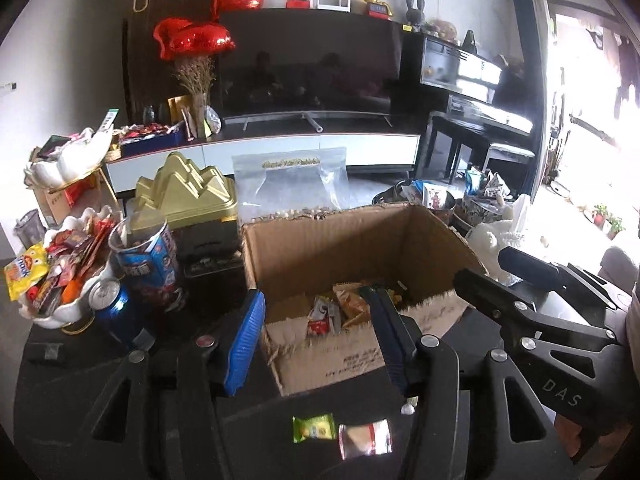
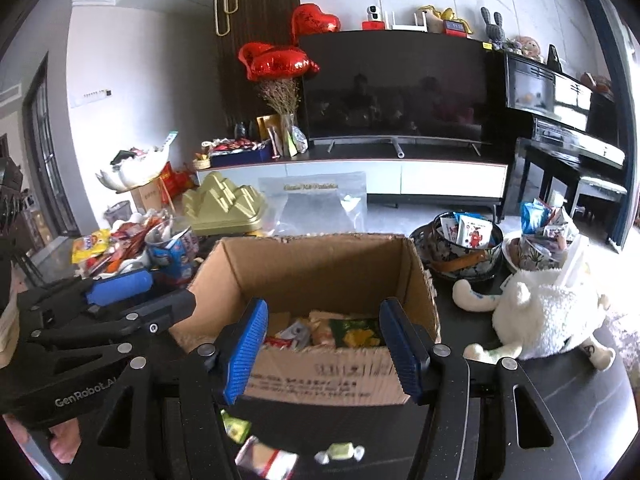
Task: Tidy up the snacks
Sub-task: 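Withdraw both open tools from the box toward the remaining candies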
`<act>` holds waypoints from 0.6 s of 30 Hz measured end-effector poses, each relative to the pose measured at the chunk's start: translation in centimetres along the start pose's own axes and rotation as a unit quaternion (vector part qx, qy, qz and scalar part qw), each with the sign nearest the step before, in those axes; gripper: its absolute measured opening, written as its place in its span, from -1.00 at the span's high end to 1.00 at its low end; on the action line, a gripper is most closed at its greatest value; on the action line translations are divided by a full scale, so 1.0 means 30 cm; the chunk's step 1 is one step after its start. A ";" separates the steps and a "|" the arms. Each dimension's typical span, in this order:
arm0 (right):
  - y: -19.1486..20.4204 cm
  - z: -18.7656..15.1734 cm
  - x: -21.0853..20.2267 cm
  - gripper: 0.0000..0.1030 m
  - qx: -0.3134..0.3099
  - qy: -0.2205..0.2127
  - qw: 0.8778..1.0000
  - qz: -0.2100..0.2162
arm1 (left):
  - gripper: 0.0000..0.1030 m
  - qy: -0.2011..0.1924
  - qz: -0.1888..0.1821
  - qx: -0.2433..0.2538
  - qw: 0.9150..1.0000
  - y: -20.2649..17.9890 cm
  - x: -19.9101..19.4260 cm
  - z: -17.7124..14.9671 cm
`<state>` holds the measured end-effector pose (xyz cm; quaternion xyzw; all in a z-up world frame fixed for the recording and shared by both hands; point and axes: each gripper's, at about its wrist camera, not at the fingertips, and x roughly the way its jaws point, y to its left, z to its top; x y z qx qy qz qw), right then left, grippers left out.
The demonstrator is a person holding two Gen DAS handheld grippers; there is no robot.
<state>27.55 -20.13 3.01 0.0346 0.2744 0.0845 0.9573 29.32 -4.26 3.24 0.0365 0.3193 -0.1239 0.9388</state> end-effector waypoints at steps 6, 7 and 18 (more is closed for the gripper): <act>0.011 -0.060 -0.040 -0.16 0.008 -0.001 1.000 -0.007 | -0.10 -0.002 0.008 -0.006 1.000 0.008 -0.060 -0.066; 0.012 -0.069 -0.044 -0.16 0.009 0.000 1.000 -0.009 | -0.10 -0.002 0.006 -0.008 1.000 0.010 -0.066 -0.073; -0.029 -0.230 -0.009 -0.16 0.045 0.041 0.998 -0.022 | -0.13 0.026 0.026 -0.006 0.999 0.009 -0.031 -0.229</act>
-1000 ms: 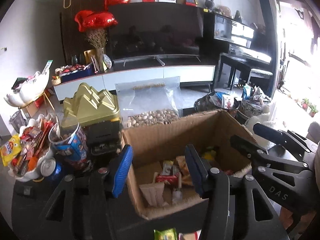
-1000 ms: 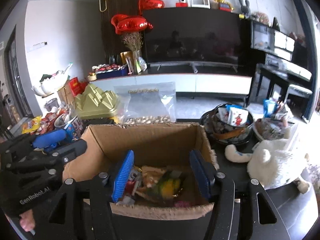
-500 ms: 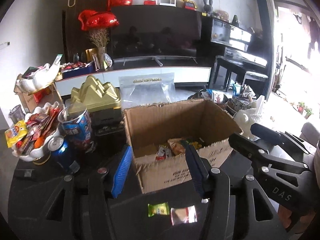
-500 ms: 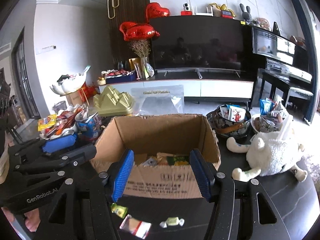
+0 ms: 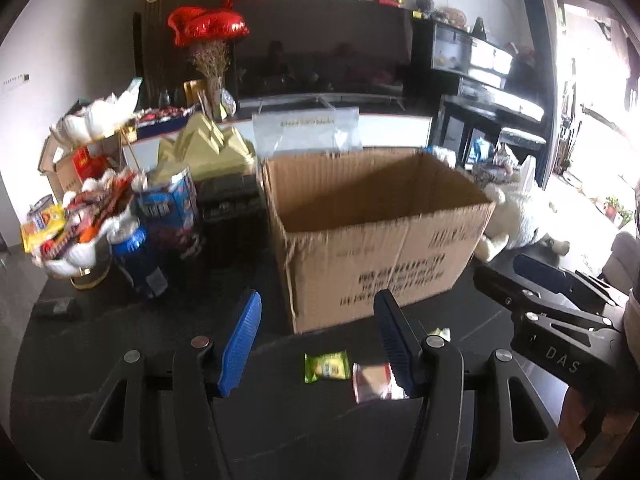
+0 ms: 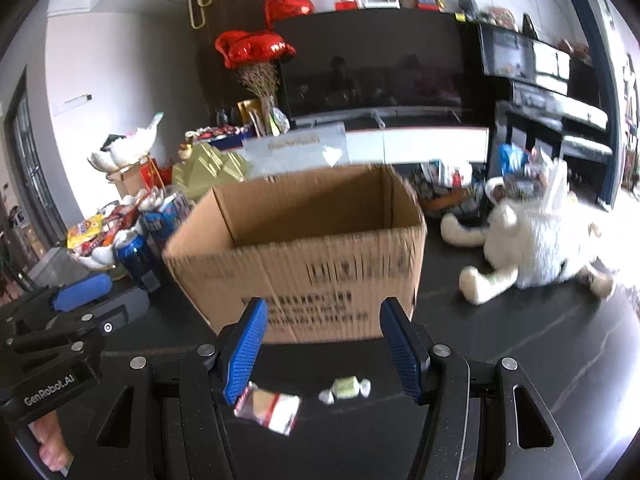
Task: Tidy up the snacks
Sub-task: 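Withdraw both open tools from the box toward the remaining candies, then grasp the green-yellow candy with the left tool while the right tool grasps the white-green candy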
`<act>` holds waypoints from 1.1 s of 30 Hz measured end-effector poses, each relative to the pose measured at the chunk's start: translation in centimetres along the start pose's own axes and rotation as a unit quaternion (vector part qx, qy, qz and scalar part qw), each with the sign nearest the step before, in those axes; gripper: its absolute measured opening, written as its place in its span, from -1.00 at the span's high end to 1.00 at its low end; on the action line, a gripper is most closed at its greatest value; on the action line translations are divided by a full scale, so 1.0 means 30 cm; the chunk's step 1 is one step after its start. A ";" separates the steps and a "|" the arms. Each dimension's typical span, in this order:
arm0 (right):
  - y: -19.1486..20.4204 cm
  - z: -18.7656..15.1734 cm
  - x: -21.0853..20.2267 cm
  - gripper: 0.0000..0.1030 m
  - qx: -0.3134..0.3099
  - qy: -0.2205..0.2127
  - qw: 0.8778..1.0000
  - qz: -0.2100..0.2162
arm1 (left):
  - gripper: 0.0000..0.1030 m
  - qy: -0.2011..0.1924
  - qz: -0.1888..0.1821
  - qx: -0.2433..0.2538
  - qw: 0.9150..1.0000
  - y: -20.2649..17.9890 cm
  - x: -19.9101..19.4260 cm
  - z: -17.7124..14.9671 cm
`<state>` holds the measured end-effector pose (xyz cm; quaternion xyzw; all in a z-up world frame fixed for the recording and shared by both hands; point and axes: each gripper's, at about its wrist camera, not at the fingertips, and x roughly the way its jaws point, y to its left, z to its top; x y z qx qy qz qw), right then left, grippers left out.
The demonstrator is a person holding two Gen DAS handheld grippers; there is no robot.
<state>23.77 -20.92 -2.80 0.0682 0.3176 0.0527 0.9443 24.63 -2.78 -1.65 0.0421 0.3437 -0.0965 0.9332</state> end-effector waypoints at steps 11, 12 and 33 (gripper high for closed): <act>-0.019 -0.122 0.119 -0.16 0.004 0.052 0.999 -0.016 | -0.26 0.056 -0.004 -0.009 0.998 0.028 0.142 -0.119; -0.022 -0.131 0.131 -0.16 0.008 0.057 0.998 -0.014 | -0.26 0.062 -0.005 -0.011 0.998 0.029 0.154 -0.129; -0.053 -0.208 0.257 -0.16 0.008 0.094 0.994 -0.046 | -0.26 0.120 -0.027 -0.021 0.992 0.042 0.344 -0.218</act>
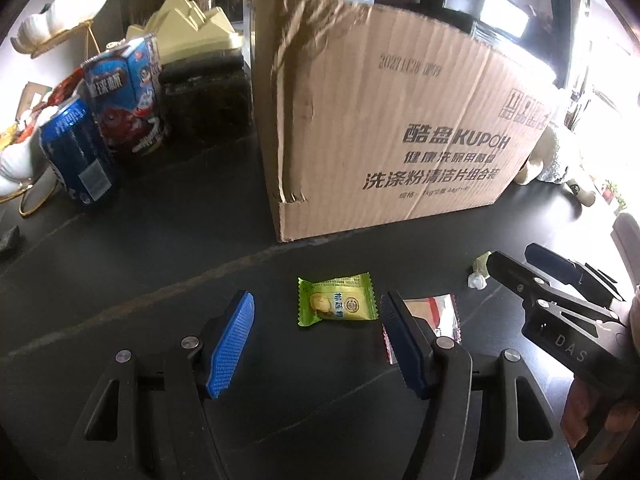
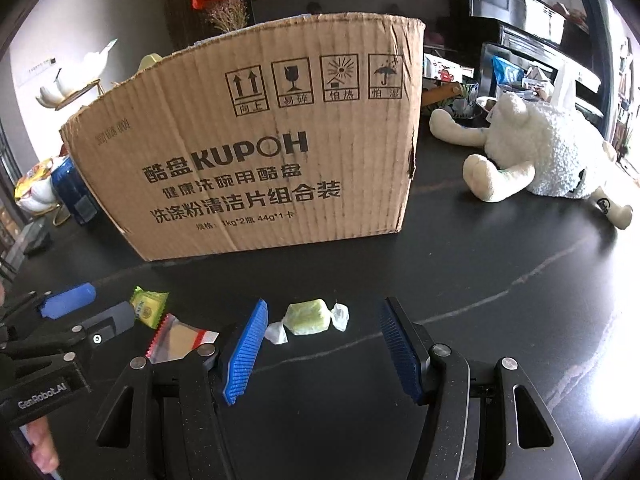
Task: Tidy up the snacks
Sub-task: 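Grasp the green-yellow candy with the left tool while the right tool grasps the white-green candy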
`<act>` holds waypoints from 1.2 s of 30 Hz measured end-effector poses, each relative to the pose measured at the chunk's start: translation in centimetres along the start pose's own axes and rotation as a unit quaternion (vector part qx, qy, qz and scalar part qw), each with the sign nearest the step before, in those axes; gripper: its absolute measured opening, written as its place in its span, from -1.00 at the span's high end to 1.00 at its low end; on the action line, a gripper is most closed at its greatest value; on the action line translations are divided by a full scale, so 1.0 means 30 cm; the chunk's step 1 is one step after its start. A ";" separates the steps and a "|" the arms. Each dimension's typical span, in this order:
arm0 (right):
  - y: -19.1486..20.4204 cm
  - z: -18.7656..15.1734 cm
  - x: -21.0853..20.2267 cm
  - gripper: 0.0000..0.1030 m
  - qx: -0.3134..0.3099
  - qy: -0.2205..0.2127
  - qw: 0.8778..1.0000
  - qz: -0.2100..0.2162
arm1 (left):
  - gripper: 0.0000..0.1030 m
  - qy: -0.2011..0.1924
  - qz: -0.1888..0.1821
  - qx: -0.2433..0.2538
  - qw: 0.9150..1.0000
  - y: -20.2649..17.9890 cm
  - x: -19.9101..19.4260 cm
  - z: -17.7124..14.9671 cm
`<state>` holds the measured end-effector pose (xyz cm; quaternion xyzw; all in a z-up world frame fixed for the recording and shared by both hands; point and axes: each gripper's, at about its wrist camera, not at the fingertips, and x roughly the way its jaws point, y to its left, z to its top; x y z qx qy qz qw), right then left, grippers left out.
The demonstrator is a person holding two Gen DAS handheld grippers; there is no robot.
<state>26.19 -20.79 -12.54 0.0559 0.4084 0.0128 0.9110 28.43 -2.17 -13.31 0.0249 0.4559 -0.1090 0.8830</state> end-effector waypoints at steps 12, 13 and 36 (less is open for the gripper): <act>-0.008 -0.007 0.062 -0.16 0.003 0.015 1.000 0.007 | -0.26 0.014 -0.018 -0.002 1.000 0.001 0.073 0.013; -0.009 -0.007 0.067 -0.16 0.003 0.016 1.000 0.010 | -0.25 0.014 -0.017 -0.003 1.000 0.001 0.077 0.014; 0.041 -0.031 0.062 0.63 -0.033 0.011 0.999 0.017 | 0.39 0.001 -0.009 -0.010 1.000 -0.006 0.055 -0.005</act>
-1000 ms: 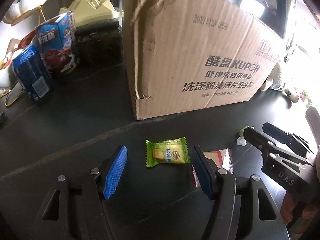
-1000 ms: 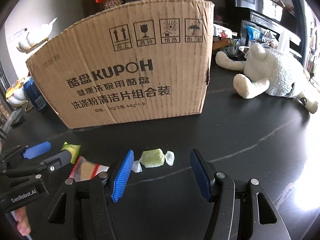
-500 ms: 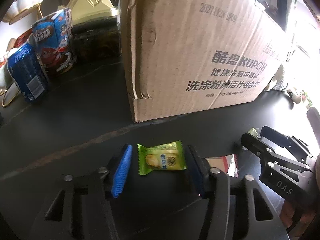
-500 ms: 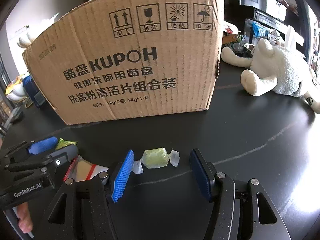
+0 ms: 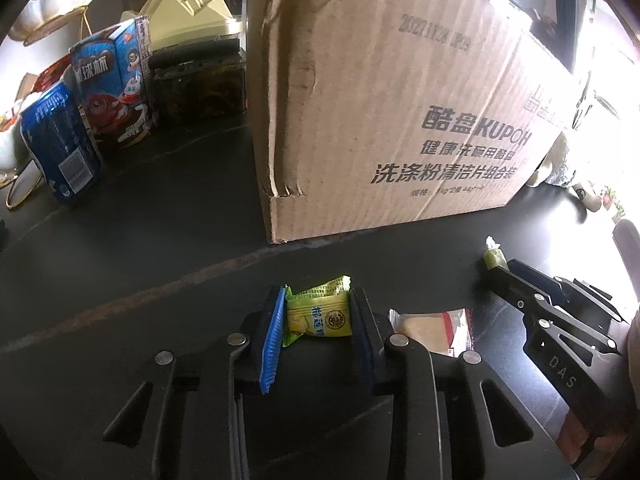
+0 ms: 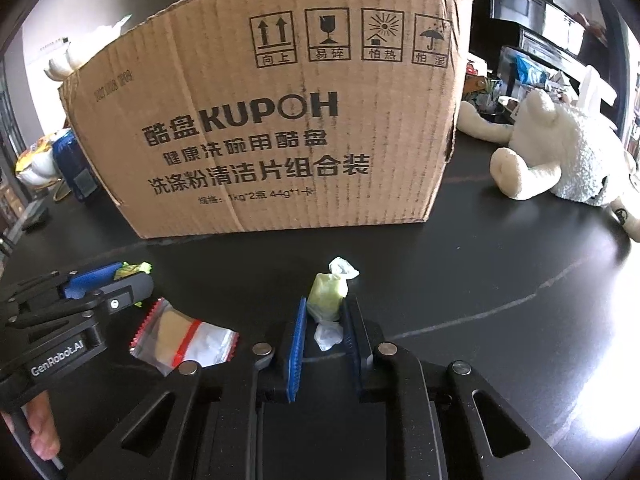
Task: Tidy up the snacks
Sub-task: 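Grasp the green-yellow candy with the left tool while the right tool grasps the white-green candy, then carry both candies into the cardboard box while opening both tools to release them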
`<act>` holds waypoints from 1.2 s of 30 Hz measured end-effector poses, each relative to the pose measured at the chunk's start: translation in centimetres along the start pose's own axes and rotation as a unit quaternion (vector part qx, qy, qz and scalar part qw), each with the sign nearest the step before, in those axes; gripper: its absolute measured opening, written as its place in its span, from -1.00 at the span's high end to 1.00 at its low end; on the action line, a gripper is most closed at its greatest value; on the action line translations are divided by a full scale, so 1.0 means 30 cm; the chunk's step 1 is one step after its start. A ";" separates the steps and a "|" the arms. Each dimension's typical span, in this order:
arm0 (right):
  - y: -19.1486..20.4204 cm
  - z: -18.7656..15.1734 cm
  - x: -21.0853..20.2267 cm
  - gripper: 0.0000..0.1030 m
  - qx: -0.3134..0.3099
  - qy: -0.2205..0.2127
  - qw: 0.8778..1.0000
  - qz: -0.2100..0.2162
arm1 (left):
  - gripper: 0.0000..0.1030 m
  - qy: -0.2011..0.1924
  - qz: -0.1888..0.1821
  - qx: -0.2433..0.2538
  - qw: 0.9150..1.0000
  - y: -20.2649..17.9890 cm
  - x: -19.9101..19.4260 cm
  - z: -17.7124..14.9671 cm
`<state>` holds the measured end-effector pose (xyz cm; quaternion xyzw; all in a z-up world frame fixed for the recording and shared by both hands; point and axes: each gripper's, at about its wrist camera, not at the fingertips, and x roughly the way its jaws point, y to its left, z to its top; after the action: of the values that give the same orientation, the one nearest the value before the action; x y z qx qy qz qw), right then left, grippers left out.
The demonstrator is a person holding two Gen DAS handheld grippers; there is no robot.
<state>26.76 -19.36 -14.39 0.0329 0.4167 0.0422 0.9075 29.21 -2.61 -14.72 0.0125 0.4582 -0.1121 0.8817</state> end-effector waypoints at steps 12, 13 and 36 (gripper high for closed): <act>0.033 0.022 -0.127 0.63 0.004 -0.029 0.999 0.034 | 0.40 -0.032 -0.021 0.011 0.999 -0.041 -0.155 0.031; 0.037 0.025 -0.143 0.63 0.003 -0.033 0.999 0.036 | 0.40 -0.035 -0.022 0.011 0.999 -0.044 -0.172 0.034; 0.073 0.118 -0.462 0.63 -0.002 -0.120 0.991 0.052 | 0.39 -0.128 -0.023 0.036 0.991 -0.117 -0.505 0.085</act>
<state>20.34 -18.71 -1.45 0.0573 0.3026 0.0864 0.9475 22.12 -3.51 -0.65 0.0195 0.3371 -0.1493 0.9294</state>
